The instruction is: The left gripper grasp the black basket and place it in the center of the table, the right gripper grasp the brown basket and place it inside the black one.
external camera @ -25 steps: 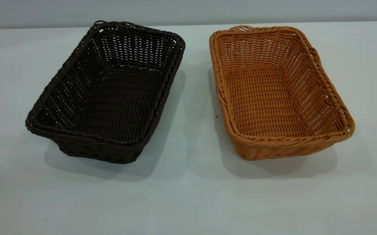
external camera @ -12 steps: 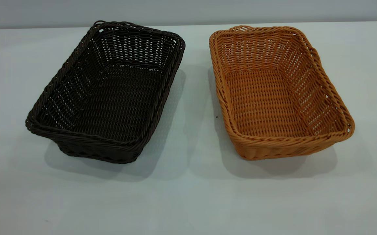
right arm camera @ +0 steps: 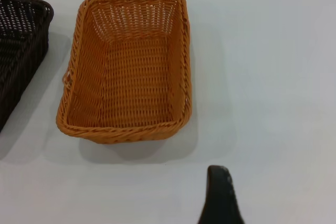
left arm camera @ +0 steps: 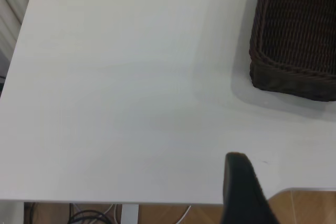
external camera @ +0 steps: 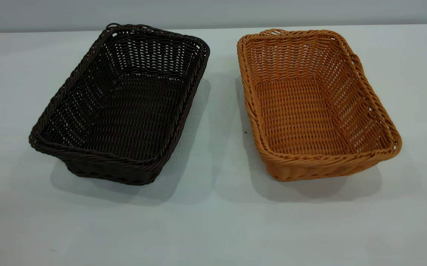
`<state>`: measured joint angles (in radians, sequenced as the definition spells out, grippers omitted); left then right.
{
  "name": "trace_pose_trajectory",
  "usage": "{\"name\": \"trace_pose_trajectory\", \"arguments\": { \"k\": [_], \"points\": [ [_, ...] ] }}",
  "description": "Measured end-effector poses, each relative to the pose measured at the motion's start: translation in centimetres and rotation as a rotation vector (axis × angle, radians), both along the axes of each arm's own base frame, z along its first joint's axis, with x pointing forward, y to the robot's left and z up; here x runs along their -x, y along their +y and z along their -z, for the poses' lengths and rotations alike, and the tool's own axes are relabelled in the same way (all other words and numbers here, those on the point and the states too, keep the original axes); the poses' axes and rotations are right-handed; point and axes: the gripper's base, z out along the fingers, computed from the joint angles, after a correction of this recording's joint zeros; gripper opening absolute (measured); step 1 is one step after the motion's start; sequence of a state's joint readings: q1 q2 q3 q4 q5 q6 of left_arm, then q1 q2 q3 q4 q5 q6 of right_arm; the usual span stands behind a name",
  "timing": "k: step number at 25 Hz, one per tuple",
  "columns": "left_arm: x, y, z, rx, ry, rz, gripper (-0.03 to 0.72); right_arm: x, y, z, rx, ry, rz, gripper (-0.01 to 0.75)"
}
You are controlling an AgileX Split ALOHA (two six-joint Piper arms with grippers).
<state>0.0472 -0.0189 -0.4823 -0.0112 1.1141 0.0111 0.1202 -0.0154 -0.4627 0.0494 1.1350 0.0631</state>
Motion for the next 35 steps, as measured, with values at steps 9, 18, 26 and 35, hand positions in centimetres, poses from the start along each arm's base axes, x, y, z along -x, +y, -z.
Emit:
{"name": "trace_pose_trajectory", "arguments": {
  "k": [9, 18, 26, 35],
  "points": [
    [0.0, 0.0, 0.0, 0.001, 0.0, -0.001, 0.372, 0.0, 0.1, 0.0, -0.012, 0.001, -0.008, 0.454],
    [-1.6, 0.6, -1.9, 0.045, -0.019, -0.108, 0.38, -3.7, 1.0, -0.4, 0.007, 0.195, -0.06, 0.551],
    [-11.1, 1.0, -2.7, -0.086, 0.198, 0.024, 0.51, -11.0, 3.7, 0.5, -0.109, 0.362, -0.221, 0.605],
    [-20.0, 0.9, 0.3, -0.052, 0.15, 0.057, 0.531, -18.4, 7.0, 7.4, -0.511, 0.815, -0.136, 0.593]
  ]
}}
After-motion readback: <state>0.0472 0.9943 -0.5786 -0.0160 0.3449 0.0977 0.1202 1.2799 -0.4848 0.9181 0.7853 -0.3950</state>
